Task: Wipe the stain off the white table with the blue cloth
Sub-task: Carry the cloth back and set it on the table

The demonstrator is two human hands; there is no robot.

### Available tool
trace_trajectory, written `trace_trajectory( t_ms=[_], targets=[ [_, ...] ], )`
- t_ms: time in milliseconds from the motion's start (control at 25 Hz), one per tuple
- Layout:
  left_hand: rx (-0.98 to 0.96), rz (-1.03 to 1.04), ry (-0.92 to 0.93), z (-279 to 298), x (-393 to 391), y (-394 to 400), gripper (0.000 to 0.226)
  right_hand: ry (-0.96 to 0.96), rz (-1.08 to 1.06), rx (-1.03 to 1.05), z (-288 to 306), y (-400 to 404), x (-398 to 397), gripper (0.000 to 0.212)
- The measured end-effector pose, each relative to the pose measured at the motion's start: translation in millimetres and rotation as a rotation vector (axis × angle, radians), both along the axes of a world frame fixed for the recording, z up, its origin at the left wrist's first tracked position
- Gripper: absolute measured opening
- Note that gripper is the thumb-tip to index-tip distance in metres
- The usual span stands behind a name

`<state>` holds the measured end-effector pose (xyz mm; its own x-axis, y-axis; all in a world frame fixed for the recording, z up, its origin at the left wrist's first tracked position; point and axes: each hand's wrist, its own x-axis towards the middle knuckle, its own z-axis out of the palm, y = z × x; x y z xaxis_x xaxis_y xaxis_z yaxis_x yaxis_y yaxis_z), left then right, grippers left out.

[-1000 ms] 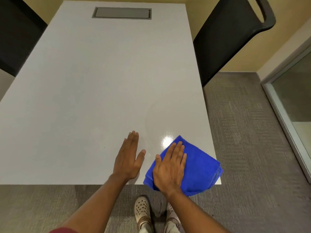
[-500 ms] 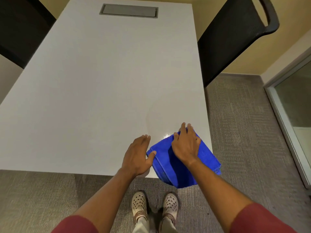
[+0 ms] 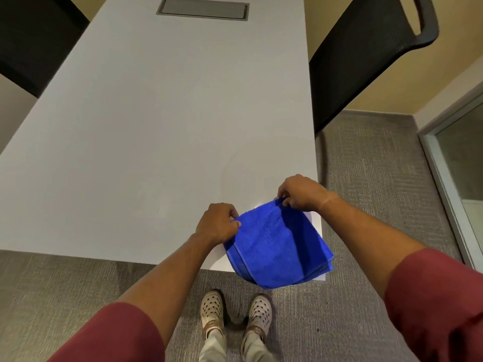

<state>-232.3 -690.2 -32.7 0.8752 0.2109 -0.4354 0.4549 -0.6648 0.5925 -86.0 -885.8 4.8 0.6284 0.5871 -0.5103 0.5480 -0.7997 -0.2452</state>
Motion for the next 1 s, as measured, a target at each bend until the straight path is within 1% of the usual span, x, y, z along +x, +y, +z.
trace_trajectory(
  t_ms=[120, 240, 360, 600, 720, 880, 1000],
  targets=[
    [0.004, 0.001, 0.041, 1, 5, -2, 0.005, 0.004, 0.044, -0.037, 0, 2, 3, 0.02],
    [-0.007, -0.009, 0.048, 5, 4, -1, 0.003, 0.016, 0.05, 0.002, 1, 1, 3, 0.008],
    [-0.026, -0.026, 0.056, 18, 3, 4, 0.004, 0.052, 0.027, 0.056, 14, -3, 9, 0.008],
    [-0.074, -0.137, 0.095, 71, 12, 19, 0.007, 0.234, 0.001, 0.045, 71, -2, 23, 0.005],
    [-0.103, -0.11, 0.103, 104, 12, 28, 0.008, 0.314, -0.036, 0.075, 105, 1, 24, 0.004],
    [-0.077, -0.058, 0.029, 149, 11, 38, 0.013, 0.299, -0.03, 0.115, 147, 6, 22, 0.006],
    [-0.036, -0.039, -0.031, 178, 9, 48, 0.008, 0.234, -0.002, 0.135, 171, 15, 20, 0.007]
  ],
)
